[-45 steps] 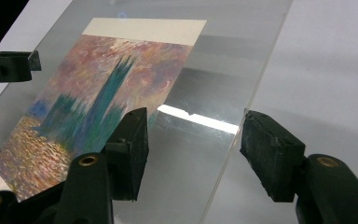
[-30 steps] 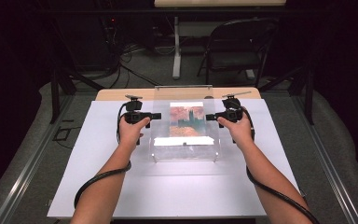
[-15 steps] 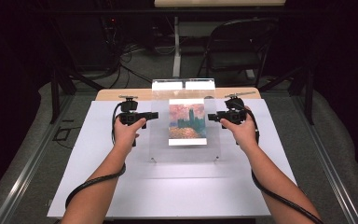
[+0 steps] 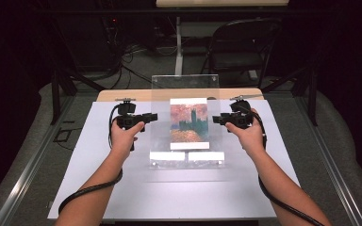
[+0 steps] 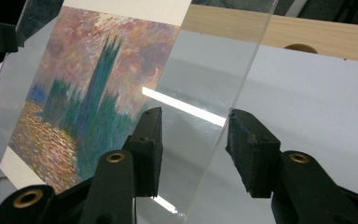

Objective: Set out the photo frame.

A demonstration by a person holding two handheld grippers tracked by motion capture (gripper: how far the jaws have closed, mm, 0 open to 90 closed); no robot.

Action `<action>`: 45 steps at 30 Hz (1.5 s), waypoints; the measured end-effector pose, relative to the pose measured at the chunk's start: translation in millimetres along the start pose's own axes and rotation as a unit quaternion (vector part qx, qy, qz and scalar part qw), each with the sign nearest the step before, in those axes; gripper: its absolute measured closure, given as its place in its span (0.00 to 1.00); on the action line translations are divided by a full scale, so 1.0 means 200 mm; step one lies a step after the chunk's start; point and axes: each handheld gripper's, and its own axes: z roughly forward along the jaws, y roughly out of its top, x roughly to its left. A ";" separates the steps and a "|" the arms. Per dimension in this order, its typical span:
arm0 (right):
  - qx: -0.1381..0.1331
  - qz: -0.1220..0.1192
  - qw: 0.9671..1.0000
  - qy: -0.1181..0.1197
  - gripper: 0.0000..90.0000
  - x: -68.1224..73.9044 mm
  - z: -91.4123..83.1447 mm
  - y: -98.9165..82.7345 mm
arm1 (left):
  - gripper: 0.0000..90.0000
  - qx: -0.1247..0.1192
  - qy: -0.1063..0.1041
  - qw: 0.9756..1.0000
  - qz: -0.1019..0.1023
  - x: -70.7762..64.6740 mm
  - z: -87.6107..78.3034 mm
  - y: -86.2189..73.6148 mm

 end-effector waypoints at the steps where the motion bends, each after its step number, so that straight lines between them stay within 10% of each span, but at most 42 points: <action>1: -0.001 -0.001 1.000 -0.001 0.63 0.00 -0.01 0.00 | 0.72 0.000 -0.002 1.000 0.004 -0.01 -0.01 0.00; 45: -0.057 -0.072 0.996 0.019 0.88 0.29 -0.50 -0.27 | 0.88 -0.059 -0.027 0.989 0.130 -0.30 -0.48 -0.33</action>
